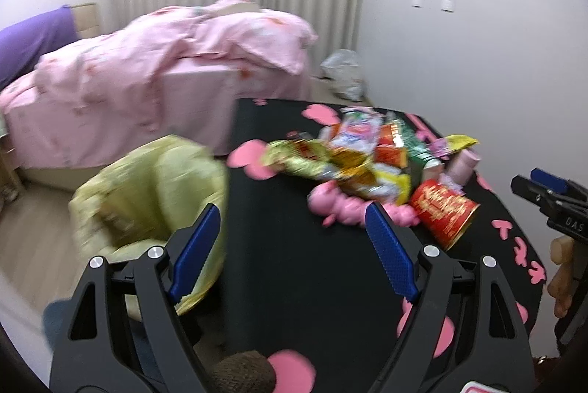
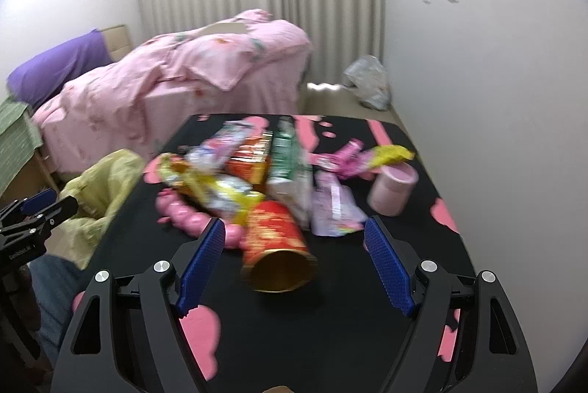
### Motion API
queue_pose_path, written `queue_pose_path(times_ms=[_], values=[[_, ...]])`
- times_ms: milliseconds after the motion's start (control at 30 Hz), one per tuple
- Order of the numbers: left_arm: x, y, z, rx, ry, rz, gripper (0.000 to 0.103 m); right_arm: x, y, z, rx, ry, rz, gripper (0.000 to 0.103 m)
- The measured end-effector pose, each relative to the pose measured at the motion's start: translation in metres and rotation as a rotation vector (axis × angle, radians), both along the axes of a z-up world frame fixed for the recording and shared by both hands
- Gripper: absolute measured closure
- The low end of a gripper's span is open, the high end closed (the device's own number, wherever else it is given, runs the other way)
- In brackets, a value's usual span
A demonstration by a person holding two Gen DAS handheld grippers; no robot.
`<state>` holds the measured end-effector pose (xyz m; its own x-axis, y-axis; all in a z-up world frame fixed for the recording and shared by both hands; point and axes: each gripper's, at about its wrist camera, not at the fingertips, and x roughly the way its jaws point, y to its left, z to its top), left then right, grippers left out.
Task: Collect trash
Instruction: 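Move both tools toward the snack pile on the table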
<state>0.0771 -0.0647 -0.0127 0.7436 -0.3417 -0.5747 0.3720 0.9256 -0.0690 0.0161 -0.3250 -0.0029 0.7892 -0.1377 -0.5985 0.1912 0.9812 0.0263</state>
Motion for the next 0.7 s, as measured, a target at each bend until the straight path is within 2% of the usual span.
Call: queue_pose_path(times_ms=[67,167,300,400,500,600,700], values=[[0.017,-0.017,0.0,-0.034,0.01,-0.057,0.025,0.001,-0.016,-0.004,0.006,-0.003,-0.023,0.028],[0.037,-0.032,-0.003,-0.05,0.029,-0.077,0.025,0.004,-0.033,-0.014,-0.004,0.007,-0.034,0.028],[0.059,-0.048,-0.017,-0.054,0.126,-0.081,0.025,0.013,-0.049,-0.029,-0.042,0.03,-0.026,0.028],[0.056,-0.065,-0.026,-0.105,0.179,-0.121,0.025,0.022,-0.066,-0.038,-0.089,0.038,-0.061,0.028],[0.045,-0.097,-0.034,-0.118,0.237,-0.234,0.025,0.029,-0.089,-0.04,-0.051,0.045,-0.095,0.028],[0.024,-0.129,-0.037,-0.057,0.223,-0.349,0.025,0.026,-0.11,-0.04,-0.018,0.03,-0.145,0.028],[0.009,-0.152,-0.046,0.016,0.211,-0.406,0.027,0.018,-0.124,-0.044,0.027,0.018,-0.17,0.028]])
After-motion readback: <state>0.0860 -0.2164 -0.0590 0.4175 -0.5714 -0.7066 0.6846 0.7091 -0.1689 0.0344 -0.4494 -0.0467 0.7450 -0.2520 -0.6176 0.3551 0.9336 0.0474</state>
